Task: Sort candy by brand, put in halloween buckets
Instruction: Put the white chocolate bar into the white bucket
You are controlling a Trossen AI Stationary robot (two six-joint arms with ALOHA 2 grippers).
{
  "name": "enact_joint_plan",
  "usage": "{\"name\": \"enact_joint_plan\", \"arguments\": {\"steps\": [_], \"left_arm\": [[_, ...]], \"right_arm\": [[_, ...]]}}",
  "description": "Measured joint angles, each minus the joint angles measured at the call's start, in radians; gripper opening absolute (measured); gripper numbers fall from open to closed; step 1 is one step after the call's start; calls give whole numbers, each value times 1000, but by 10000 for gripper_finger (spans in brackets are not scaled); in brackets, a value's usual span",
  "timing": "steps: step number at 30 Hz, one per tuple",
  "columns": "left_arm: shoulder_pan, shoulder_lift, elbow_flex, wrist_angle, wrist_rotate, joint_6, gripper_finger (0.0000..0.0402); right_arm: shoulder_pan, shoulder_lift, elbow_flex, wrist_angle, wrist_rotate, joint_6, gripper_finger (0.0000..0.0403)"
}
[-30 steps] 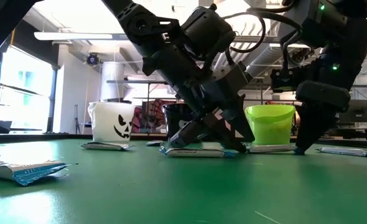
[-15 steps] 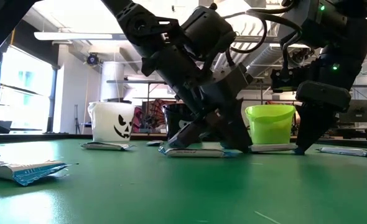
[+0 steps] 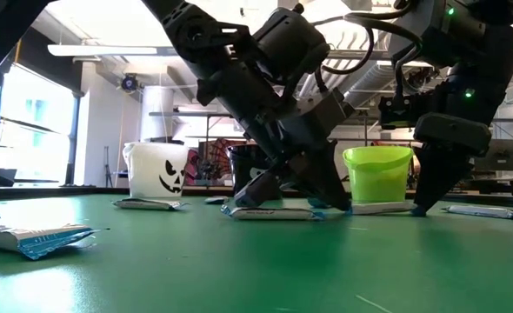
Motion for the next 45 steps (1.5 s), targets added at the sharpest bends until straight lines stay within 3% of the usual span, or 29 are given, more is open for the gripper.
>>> {"name": "enact_joint_plan", "arguments": {"steps": [11,26,45], "left_arm": [[-5,-59,-1,-57,-30,-4,0],[34,-190,0,-155,15,-141,0],[156,-347,1,-294,19,-354,0]], "right_arm": [[7,-20,-1,-33,-15,-7,0],[48,-40,9,-78,-25,-3,0],[116,-85,10,-102,70,31,0]]}}
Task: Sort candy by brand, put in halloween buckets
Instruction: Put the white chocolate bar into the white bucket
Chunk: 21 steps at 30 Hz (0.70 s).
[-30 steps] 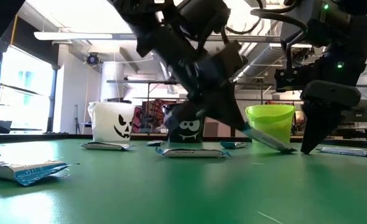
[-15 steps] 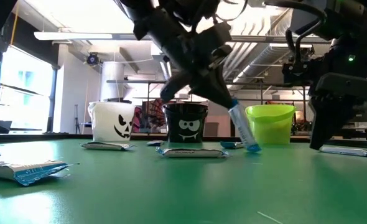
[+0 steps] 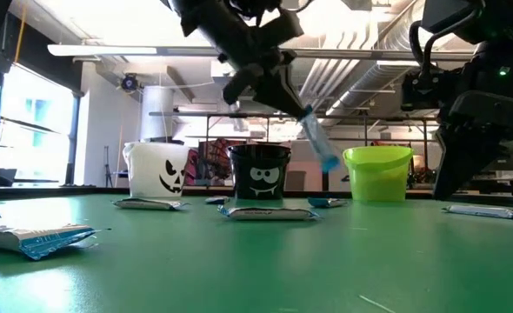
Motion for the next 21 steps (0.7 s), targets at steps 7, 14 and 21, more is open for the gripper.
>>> {"name": "enact_joint_plan", "arguments": {"steps": [7,14,21], "left_arm": [[73,-115,0,-72,-3,-89,0],[192,-256,0,-221,-12,-169,0],[335,-375,0,-322,-94,-185,0]], "right_arm": [[3,0,1,5,2,-2,0],[3,0,1,6,2,-2,0],[3,0,1,7,3,-3,0]]}}
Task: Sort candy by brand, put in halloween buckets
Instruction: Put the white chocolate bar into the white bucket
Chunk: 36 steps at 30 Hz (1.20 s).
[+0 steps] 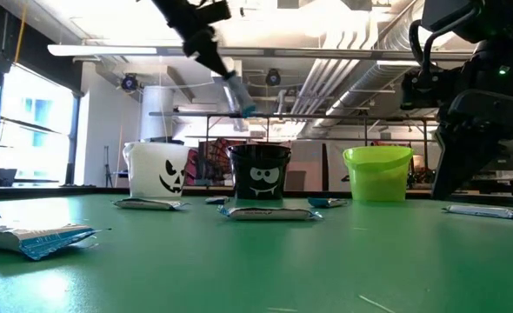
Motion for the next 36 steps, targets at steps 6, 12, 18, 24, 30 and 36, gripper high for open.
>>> {"name": "enact_joint_plan", "arguments": {"steps": [6,12,18,24,30,36], "left_arm": [[137,-54,0,-70,-24,-46,0],[269,-59,0,-163,-71,-66,0],[379,-56,0,-251,-66,-106,0],[426,-55,-58,-275,-31,-105,0],[451,-54,-176,-234,-13,-100,0],[469,-54,-253,-164,28,-100,0]], "right_arm": [[0,0,0,0,0,0,0],[0,0,0,0,0,0,0],[0,0,0,0,0,-1,0],[0,0,0,0,0,-1,0],[0,0,0,1,0,-1,0],[0,0,0,5,0,-2,0]]}}
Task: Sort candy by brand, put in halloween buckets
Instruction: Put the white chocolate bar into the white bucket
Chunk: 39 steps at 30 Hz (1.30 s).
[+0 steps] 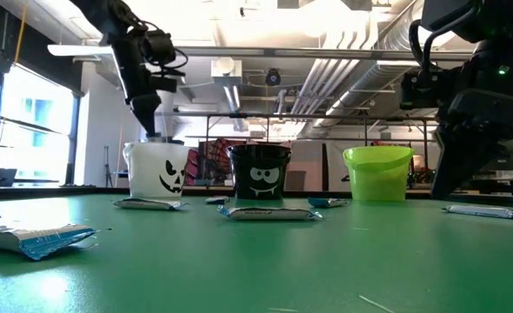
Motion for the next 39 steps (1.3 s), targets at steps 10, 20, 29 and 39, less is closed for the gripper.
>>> {"name": "enact_joint_plan", "arguments": {"steps": [10,20,29,39], "left_arm": [[14,0,-41,27,46,0,1],[-23,0,-40,52,47,-8,58],[-123,-37,-40,85,82,4,117],[-374,-121,-39,92,142,27,125]], "right_arm": [[-1,0,0,36,0,-26,0],[-2,0,0,46,0,-26,0],[-2,0,0,93,21,-77,0],[-50,0,-67,450,32,-278,0]]}}
